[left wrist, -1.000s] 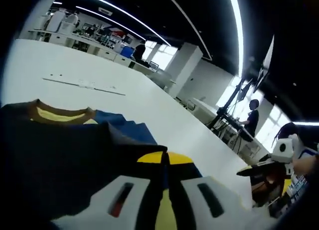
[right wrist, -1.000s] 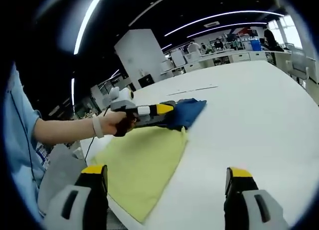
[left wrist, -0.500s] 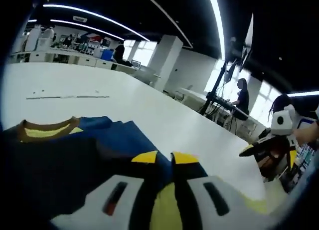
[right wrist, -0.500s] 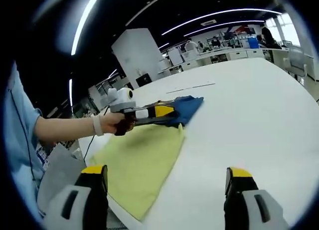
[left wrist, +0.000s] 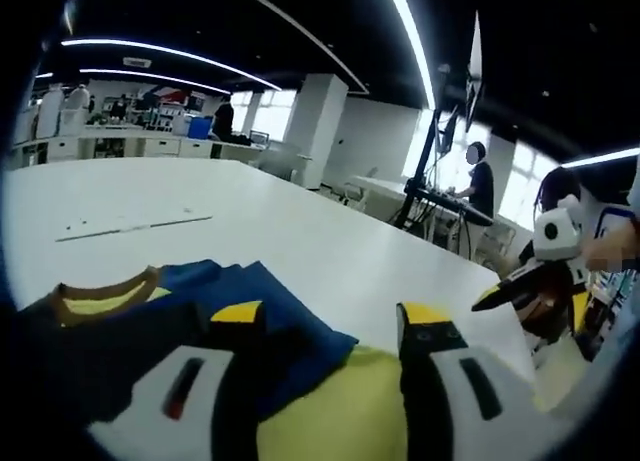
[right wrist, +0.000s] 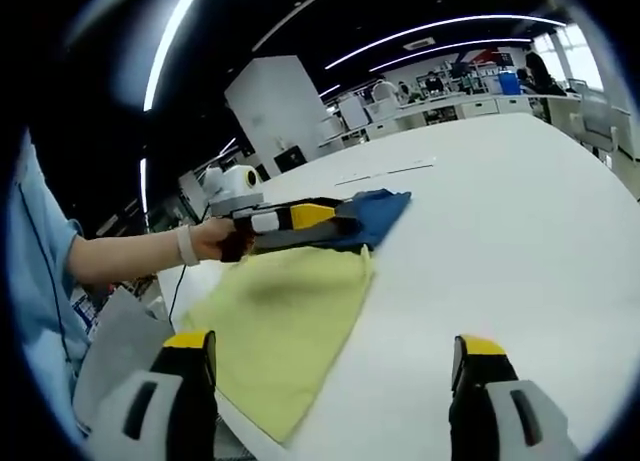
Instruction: Fold the garment on the visible template until the final outline fits inside the template.
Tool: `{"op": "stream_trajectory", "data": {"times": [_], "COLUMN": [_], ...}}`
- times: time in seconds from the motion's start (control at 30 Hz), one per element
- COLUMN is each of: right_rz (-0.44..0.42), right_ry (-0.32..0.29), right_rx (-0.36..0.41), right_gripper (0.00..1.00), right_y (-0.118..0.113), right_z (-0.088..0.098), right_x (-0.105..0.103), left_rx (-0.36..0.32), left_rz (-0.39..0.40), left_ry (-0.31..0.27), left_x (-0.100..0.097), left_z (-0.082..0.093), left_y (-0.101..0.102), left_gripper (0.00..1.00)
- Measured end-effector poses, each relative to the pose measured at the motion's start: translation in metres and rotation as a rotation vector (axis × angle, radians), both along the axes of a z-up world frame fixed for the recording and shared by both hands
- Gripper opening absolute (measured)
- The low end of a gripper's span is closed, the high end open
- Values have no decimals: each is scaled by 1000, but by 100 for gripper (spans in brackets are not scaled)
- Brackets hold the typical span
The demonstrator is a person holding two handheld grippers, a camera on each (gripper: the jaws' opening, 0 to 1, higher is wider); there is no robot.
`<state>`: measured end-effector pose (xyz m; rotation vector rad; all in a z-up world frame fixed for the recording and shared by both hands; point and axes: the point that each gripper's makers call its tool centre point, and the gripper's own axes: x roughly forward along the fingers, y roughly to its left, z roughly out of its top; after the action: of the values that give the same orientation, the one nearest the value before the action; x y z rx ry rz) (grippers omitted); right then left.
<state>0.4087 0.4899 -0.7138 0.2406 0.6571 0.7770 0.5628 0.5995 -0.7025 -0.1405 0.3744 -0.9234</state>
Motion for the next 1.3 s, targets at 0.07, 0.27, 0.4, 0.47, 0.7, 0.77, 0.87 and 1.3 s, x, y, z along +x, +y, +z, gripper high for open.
{"op": "stream_trajectory", "data": {"times": [0.07,0.27,0.4,0.47,0.7,0.77,0.87,1.3], "right_rz": [-5,-3,-3,-7,-19,-21,-27,-25], "right_ry": [-4,-15,-15,-15,-9,-10,-6,4], "right_rx": [2,11,6,12,7,3,5,9], "right_gripper": [99,100,99,100,100,100,100,99], "right_y": [0,1,0,0,-7,-8,-10,-6], "right_z": [1,4,3,4,1,1,0,-3], "right_x": [1,1,1,1,0,0,-1,0], "left_rx": [15,52,64,64,55,47,41,-83], "left_rz": [16,27,38,37,42,42,33,-52], "left_ry": [13,61,90,100,132,144,141,-1], "left_x": [2,0,0,-2,-3,-4,-5,-5], "left_z": [-2,-10,-15,-17,-25,-25,-25,15], "left_y": [6,15,18,17,14,13,10,-13], "left_gripper": [67,83,87,87,85,84,83,74]}}
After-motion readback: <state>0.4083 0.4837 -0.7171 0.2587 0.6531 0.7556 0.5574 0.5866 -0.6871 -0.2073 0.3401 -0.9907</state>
